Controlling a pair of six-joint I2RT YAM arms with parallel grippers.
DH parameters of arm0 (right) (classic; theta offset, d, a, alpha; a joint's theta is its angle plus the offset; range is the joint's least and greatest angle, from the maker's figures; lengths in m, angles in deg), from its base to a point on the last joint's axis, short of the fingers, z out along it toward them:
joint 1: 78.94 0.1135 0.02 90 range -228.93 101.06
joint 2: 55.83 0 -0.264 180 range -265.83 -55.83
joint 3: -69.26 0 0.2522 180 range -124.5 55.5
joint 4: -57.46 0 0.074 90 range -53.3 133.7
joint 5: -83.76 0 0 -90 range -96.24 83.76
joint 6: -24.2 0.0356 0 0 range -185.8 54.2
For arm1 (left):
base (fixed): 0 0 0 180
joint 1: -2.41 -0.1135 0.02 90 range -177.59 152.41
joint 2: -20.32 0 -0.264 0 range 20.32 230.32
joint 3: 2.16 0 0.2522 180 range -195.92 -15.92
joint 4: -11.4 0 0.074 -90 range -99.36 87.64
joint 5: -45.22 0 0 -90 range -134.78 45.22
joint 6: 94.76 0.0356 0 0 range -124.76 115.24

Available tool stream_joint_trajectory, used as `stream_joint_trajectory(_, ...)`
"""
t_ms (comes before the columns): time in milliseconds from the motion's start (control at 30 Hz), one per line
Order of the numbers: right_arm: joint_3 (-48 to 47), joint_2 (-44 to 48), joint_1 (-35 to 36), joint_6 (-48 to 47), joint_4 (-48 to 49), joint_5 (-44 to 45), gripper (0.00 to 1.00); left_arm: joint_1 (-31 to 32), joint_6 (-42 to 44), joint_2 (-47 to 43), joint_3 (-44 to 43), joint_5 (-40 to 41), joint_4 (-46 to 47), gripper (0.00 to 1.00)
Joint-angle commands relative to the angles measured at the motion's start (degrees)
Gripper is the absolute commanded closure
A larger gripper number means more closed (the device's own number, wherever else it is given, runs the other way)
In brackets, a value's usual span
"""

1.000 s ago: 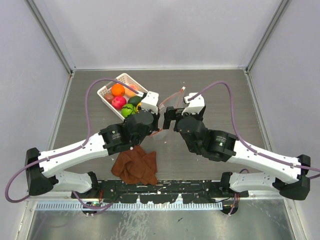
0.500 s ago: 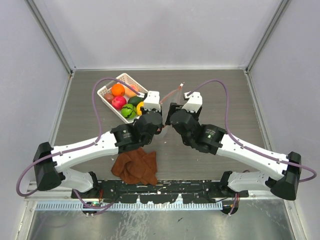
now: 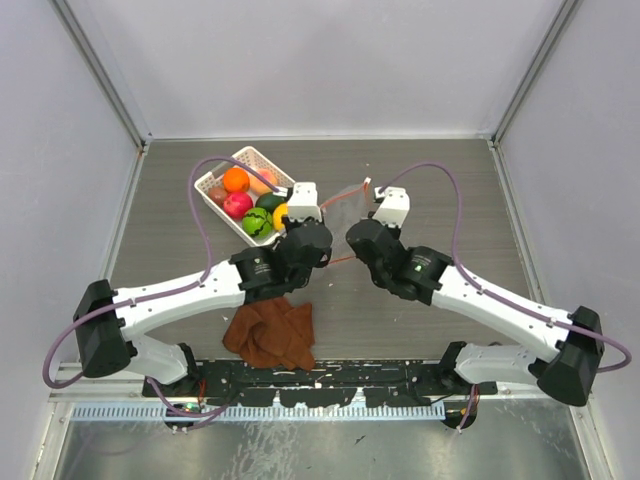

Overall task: Place the food in the zip-top bag and seal the zipper
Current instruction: Open the zipper of the food storage bag.

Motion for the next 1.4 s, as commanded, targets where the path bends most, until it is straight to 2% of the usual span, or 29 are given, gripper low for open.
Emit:
stream_joint_trajectory(0, 0.58, 6.64, -2.8, -4.38, -1.78, 0.66, 1.0, -2.99, -5.87, -0.2, -1.67, -0.17, -2.47, 1.0)
stream_joint_trajectory(200, 1.09, 11.45, -4.48, -13.05, -2.22, 1.3, 1.0, -6.29, -10.78, 0.22, 0.23, -10.4, -3.82, 1.0)
stream_joint_trajectory(267, 1.02, 11.47, -4.52, -16.33, -1.57, 0.78, 1.0, -6.35, -10.9, 0.38, 1.39, -15.07, -2.36, 0.97)
stream_joint_trajectory(367, 1.1, 10.47, -4.45, -20.79, -0.16, -1.93, 1.0, -6.55, -10.63, 0.39, 2.82, -21.94, -0.02, 0.79)
stream_joint_trajectory(533, 0.47, 8.07, -4.45, -26.17, 1.61, -7.73, 1.0, -7.97, -8.49, -0.11, 1.7, -29.03, -0.54, 0.53)
stream_joint_trajectory(633, -0.28, 6.84, -4.46, -28.45, 1.57, -10.36, 1.0, -9.61, -7.68, -0.29, 0.77, -32.28, -1.61, 0.42)
stream_joint_trajectory(700, -0.91, 5.81, -4.49, -29.41, 1.18, -12.0, 1.0, -10.88, -7.44, -0.07, 0.5, -34.69, -1.74, 0.39)
stream_joint_trajectory(833, -2.45, 3.29, -4.44, -30.38, -0.89, -14.91, 1.0, -12.42, -6.37, 0.76, -1.01, -38.16, -2.42, 0.38)
stream_joint_trajectory(933, -2.45, 2.22, -4.44, -30.21, -1.38, -15.19, 1.0, -12.52, -5.07, 1.67, -2.35, -39.34, -3.46, 0.41)
stream_joint_trajectory(1200, -2.37, 3.19, -4.44, -28.94, -0.42, -9.97, 1.0, -13.24, -5.93, 3.9, -1.06, -37.86, -6.14, 0.73)
stream_joint_trajectory(1267, -2.11, 3.9, -4.44, -28.71, -0.03, -8.58, 1.0, -13.29, -6.36, 4.49, -0.54, -38.04, -6.43, 0.76)
stream_joint_trajectory(1367, -1.15, 5.42, -4.44, -28.74, 1.18, -9.12, 1.0, -13.29, -6.95, 5.44, -0.49, -38.89, -6.39, 0.74)
